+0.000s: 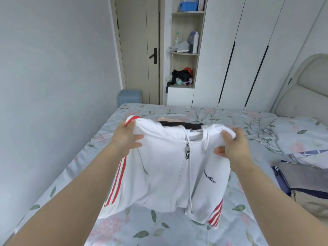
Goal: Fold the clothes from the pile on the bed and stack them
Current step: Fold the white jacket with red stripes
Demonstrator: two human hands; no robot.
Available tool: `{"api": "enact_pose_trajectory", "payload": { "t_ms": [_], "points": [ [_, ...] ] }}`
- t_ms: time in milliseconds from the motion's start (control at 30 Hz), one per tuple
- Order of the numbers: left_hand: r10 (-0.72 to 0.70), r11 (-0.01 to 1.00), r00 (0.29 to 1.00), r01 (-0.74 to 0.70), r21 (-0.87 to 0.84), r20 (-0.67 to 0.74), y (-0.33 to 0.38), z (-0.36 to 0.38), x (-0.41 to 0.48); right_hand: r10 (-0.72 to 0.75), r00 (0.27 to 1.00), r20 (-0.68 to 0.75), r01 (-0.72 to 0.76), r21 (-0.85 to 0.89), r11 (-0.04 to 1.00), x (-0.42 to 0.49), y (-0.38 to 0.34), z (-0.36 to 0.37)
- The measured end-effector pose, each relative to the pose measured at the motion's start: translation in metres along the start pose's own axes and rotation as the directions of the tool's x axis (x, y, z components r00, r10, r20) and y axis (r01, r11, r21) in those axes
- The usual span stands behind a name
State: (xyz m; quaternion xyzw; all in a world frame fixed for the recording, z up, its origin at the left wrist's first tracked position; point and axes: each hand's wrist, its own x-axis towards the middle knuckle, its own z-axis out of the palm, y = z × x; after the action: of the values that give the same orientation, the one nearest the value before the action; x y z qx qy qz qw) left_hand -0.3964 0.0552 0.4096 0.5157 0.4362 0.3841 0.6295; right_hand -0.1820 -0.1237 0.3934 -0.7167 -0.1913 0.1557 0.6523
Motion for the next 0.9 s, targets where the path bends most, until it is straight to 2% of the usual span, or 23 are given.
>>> {"api": "enact_pose_trajectory", "payload": {
  "t_ms": [167, 333, 600, 700, 900],
  "points": [
    [0.179, 0.970, 0.982, -0.186, -0.154, -0.062, 0.039, 0.008, -0.022, -0.252, 0.958, -0.136, 0.269, 0.117, 0.956, -0.014, -0.050, 0.004],
    [0.301, 0.908, 0.945, -0.325, -0.264, -0.127, 0.068, 0.013, -0.043, -0.467, 0.851, -0.241, 0.510, 0.162, 0.845, -0.030, -0.092, 0.003],
    [0.476, 0.808, 0.859, -0.512, -0.292, -0.187, 0.100, 0.019, -0.052, -0.640, 0.678, -0.361, 0.707, 0.080, 0.703, -0.034, -0.134, -0.005],
    [0.472, 0.829, 0.865, -0.501, -0.249, -0.171, 0.097, 0.019, -0.035, -0.636, 0.691, -0.344, 0.688, 0.042, 0.724, -0.021, -0.130, 0.004],
    [0.330, 0.932, 0.938, -0.342, -0.123, -0.104, 0.041, 0.020, 0.021, -0.506, 0.835, -0.215, 0.503, -0.073, 0.861, 0.023, -0.052, 0.036]
  ]
}}
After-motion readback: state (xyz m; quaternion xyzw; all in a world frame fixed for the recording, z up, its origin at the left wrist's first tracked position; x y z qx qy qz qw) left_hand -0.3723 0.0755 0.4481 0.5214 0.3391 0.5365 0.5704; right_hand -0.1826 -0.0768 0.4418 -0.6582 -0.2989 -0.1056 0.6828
